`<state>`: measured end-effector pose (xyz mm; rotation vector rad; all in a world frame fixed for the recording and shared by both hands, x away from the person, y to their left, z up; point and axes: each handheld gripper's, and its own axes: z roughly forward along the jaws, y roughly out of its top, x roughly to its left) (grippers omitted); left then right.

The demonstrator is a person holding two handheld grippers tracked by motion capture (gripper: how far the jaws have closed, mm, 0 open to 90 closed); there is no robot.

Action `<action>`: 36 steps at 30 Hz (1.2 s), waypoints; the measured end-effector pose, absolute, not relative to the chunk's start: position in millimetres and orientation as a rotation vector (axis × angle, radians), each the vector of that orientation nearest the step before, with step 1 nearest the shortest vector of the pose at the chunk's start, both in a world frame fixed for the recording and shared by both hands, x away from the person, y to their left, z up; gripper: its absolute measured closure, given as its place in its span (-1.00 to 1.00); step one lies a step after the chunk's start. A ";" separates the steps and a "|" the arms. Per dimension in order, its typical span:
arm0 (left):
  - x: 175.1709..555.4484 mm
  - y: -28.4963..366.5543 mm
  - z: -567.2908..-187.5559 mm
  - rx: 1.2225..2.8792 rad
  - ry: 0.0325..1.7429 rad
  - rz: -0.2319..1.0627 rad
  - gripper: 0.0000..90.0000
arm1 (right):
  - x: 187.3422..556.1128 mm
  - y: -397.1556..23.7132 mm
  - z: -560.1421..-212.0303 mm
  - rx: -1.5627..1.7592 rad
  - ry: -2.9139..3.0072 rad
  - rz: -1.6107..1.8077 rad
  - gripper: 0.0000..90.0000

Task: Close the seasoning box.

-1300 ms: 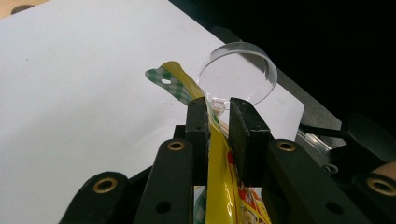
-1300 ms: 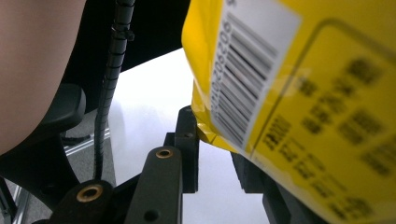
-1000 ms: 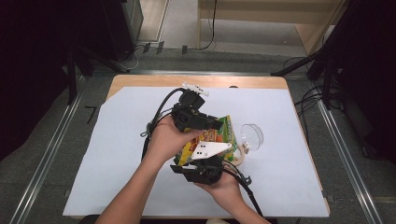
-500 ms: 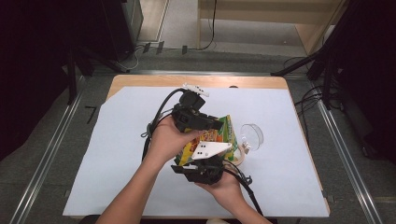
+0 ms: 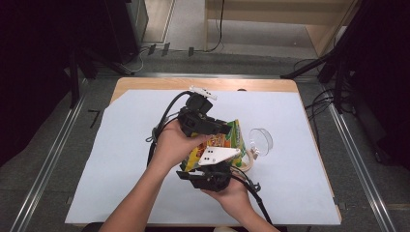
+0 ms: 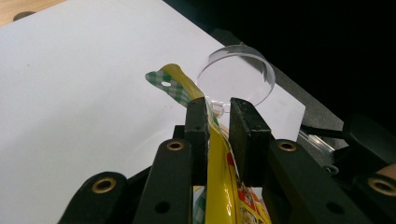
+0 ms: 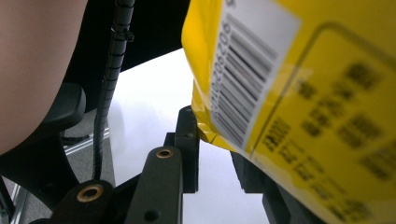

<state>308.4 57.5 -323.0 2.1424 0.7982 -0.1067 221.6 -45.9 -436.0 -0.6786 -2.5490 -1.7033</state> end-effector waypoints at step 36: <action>316.7 55.3 -320.7 2.150 0.803 -0.129 0.73 | 226.3 -45.5 -433.8 -0.712 -2.517 -1.706 0.62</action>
